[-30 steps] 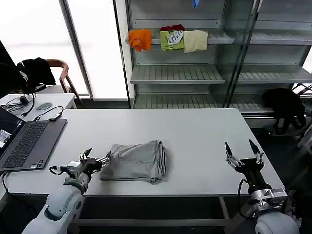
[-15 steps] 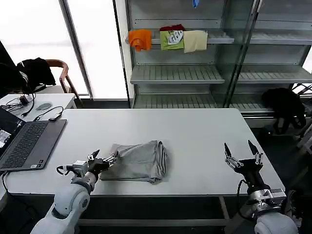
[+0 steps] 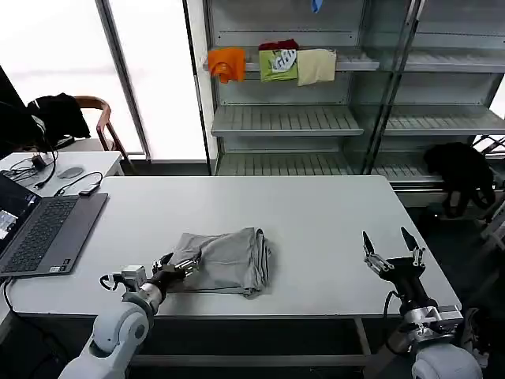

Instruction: Fold and organize the clothes.

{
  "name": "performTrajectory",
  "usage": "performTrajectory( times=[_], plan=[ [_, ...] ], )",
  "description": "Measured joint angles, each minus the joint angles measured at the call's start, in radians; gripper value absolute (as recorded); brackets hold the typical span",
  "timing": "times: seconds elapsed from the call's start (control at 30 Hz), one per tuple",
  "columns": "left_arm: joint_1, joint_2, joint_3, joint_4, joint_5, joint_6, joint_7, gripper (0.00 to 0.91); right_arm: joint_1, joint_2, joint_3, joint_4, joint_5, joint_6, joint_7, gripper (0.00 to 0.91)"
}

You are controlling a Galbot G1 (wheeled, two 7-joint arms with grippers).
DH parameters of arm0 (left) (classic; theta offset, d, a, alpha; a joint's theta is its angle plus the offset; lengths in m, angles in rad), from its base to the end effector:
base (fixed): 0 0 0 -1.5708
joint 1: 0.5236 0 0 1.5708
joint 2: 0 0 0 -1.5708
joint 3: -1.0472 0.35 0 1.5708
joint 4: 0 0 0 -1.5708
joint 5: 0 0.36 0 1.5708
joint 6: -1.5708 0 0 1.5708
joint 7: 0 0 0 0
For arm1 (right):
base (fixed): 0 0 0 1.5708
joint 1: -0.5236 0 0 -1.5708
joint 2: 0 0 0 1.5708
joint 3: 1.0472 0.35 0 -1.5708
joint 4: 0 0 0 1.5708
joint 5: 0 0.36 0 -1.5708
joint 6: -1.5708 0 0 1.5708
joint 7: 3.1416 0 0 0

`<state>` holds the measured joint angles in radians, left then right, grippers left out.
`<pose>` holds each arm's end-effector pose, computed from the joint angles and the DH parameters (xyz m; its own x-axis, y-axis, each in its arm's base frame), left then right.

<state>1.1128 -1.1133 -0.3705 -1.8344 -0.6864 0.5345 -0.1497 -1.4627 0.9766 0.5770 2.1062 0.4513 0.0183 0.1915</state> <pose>0.3262 0.0656 -0.2752 -0.8791 0.2019 0.4318 0.1364 0.9745 -0.1779 0.2310 -0.1068 -0.2424 -0.9930 -0.0611 -0.1015 -0.0516 0.9942 -0.0941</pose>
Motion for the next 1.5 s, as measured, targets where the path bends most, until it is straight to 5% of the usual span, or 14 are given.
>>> performTrajectory(
  times=[0.1,0.13,0.17,0.2,0.23,1.03,1.27,1.5],
  plan=[
    [-0.001,-0.008,0.0,0.013,-0.01,-0.006,0.009,0.907,-0.002,0.0,0.002,0.0,0.0,0.001,0.0,0.907],
    [-0.001,-0.01,0.0,0.017,-0.012,-0.009,0.011,0.786,-0.002,0.0,0.002,0.0,0.0,0.001,0.0,0.907],
    [-0.002,-0.013,0.0,0.021,-0.013,-0.011,0.013,0.605,-0.001,0.0,0.002,0.0,0.0,0.001,0.0,0.907],
    [-0.002,-0.016,0.0,0.026,-0.014,-0.015,0.015,0.101,0.0,0.0,0.002,0.001,0.0,0.001,0.0,0.907],
    [-0.001,-0.017,0.0,0.03,-0.014,-0.018,0.017,0.01,0.001,0.0,0.001,0.001,0.0,0.001,0.0,0.907],
    [-0.001,0.012,0.001,0.008,-0.004,-0.099,0.033,0.0,0.017,0.0,-0.005,0.004,0.001,-0.001,-0.001,0.907],
    [0.006,0.114,-0.055,-0.023,-0.039,-0.112,0.041,0.0,0.03,0.003,-0.015,0.0,0.002,-0.002,0.0,0.907],
    [-0.009,0.299,-0.169,-0.017,-0.094,-0.111,0.065,0.0,0.045,0.005,-0.032,-0.003,0.0,-0.006,-0.002,0.907]
  ],
)
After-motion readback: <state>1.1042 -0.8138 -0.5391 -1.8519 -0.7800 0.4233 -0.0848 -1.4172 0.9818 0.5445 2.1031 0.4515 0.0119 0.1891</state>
